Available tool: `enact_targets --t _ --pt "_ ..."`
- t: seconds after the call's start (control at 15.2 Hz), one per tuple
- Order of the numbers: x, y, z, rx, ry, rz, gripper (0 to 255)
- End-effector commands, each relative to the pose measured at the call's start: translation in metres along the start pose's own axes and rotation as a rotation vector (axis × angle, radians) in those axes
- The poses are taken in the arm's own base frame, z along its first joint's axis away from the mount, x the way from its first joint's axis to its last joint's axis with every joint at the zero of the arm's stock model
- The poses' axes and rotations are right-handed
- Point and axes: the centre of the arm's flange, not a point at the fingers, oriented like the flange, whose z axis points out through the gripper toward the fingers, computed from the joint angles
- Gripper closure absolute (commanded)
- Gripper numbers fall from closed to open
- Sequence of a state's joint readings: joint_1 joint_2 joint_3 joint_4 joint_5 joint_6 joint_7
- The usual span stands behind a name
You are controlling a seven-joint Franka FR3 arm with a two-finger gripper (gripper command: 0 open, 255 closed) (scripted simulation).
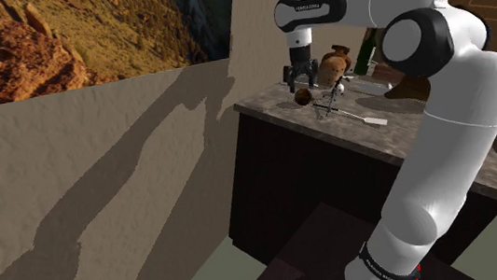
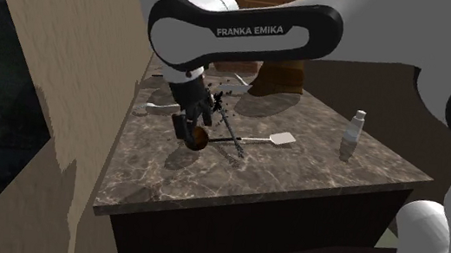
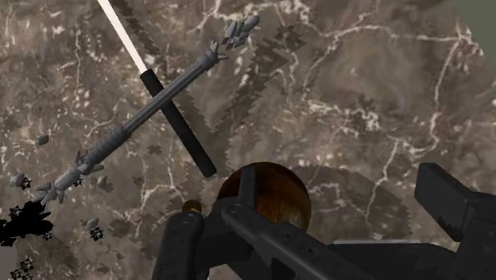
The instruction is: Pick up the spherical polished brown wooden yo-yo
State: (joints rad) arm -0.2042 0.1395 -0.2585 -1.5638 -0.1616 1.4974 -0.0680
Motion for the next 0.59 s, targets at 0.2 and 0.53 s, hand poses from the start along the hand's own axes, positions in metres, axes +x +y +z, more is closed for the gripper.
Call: enact_targets --t 0.2,0.53 --pt "0.047 0.041 -0.007 -0.028 -0.006 0.075 0" --pt "0.055 0.041 0.013 -0.030 -0.006 0.082 0"
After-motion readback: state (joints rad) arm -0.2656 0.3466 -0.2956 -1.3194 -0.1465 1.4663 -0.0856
